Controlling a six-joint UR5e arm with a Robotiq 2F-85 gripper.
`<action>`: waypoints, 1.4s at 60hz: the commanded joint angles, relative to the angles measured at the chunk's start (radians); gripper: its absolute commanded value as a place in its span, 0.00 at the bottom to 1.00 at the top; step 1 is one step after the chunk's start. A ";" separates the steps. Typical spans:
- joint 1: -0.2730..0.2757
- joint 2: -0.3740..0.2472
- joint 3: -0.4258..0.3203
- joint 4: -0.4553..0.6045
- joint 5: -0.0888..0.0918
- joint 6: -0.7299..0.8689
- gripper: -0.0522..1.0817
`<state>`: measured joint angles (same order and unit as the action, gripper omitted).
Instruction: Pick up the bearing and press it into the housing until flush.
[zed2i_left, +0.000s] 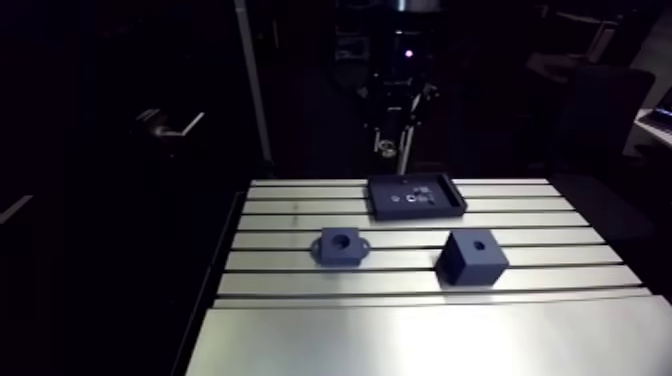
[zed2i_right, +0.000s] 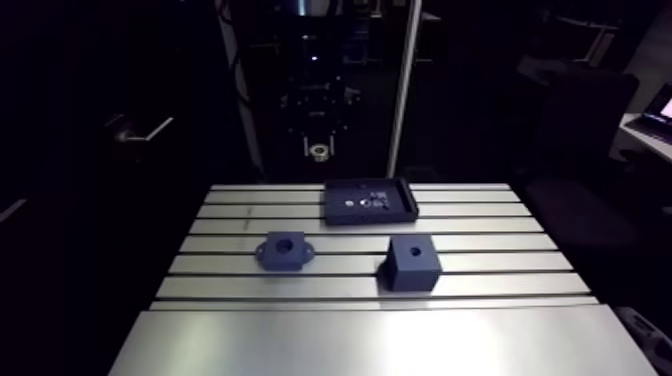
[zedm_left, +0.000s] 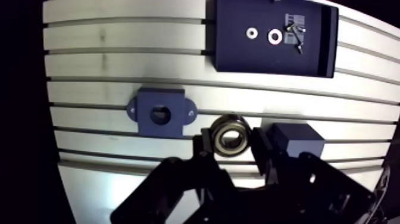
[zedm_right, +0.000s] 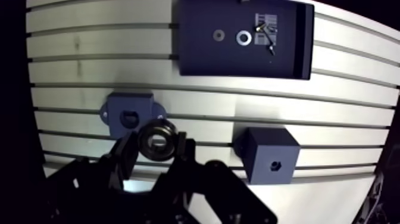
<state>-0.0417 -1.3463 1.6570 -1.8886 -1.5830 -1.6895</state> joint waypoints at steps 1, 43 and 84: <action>0.041 -0.029 0.108 -0.084 0.002 0.012 0.57; 0.079 0.050 0.213 -0.225 0.024 0.012 0.57; 0.138 0.100 0.203 -0.246 -0.001 0.122 0.57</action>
<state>0.0863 -1.2497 1.8650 -2.1367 -1.5705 -1.6375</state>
